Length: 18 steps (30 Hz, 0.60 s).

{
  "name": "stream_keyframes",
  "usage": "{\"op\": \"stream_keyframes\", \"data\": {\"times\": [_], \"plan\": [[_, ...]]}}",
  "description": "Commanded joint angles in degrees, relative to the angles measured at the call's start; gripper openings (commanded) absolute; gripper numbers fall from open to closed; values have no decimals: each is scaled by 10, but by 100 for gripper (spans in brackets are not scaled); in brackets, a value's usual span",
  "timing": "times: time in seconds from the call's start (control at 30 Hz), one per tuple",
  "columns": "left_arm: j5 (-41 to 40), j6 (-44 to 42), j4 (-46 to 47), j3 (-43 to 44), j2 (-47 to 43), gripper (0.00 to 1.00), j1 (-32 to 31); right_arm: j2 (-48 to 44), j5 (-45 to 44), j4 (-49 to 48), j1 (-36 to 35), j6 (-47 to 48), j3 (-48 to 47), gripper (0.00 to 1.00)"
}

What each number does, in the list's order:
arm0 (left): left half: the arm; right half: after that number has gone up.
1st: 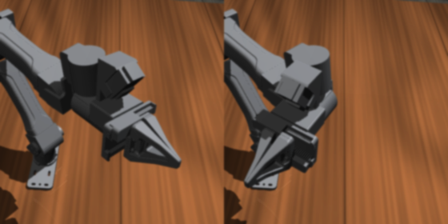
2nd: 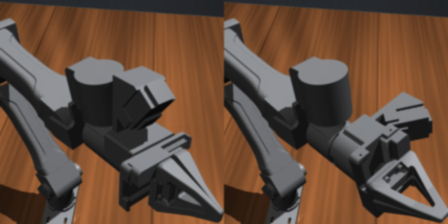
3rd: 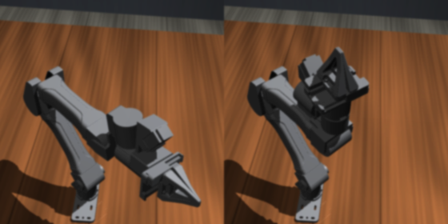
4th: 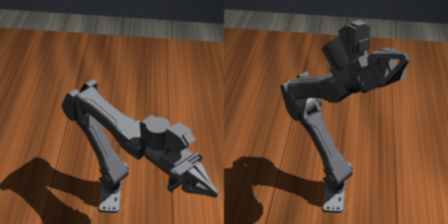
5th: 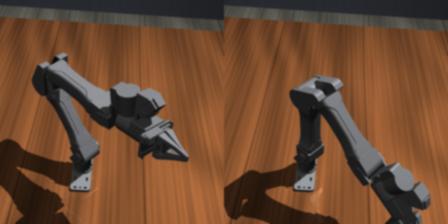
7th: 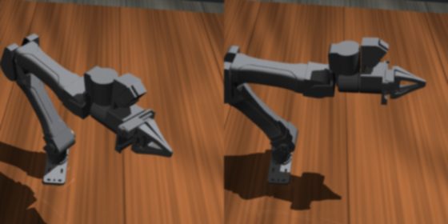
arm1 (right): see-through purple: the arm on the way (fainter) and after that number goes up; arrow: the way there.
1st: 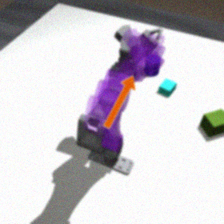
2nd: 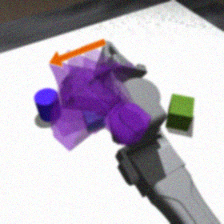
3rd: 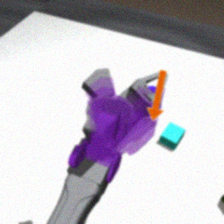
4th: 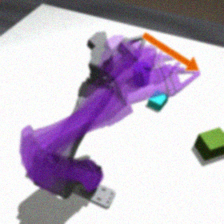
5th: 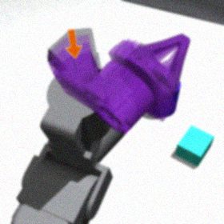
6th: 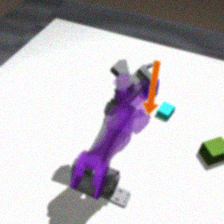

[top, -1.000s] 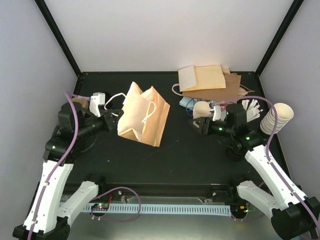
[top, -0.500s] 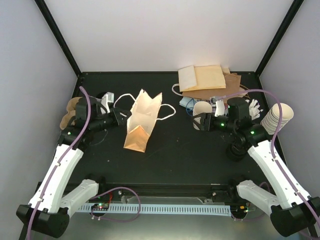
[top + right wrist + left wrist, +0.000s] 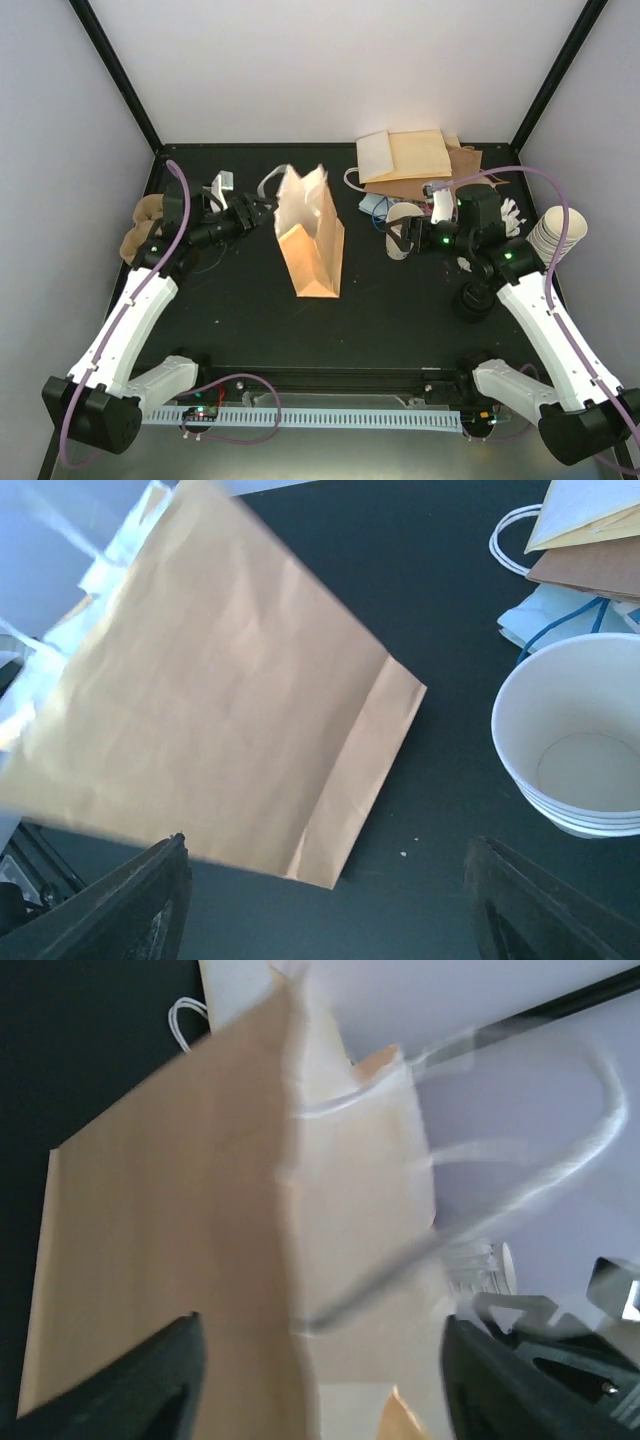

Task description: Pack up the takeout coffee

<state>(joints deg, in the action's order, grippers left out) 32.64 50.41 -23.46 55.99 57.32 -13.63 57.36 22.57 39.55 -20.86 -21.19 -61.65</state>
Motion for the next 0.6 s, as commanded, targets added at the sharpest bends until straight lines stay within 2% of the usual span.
{"op": "stream_keyframes", "data": {"times": [0.0,0.17,0.37,0.57], "plan": [[-11,-37,-25,53,15,76,-3,2,-18,12,-1,15,-12,78],[-151,-144,-187,124,-9,81,1,-9,-48,33,-1,30,-28,79],[-291,-211,-287,137,-101,86,27,-25,-38,29,-2,32,-32,79],[-376,-316,-362,173,-60,88,111,-44,-34,29,-1,47,-26,79]]}}
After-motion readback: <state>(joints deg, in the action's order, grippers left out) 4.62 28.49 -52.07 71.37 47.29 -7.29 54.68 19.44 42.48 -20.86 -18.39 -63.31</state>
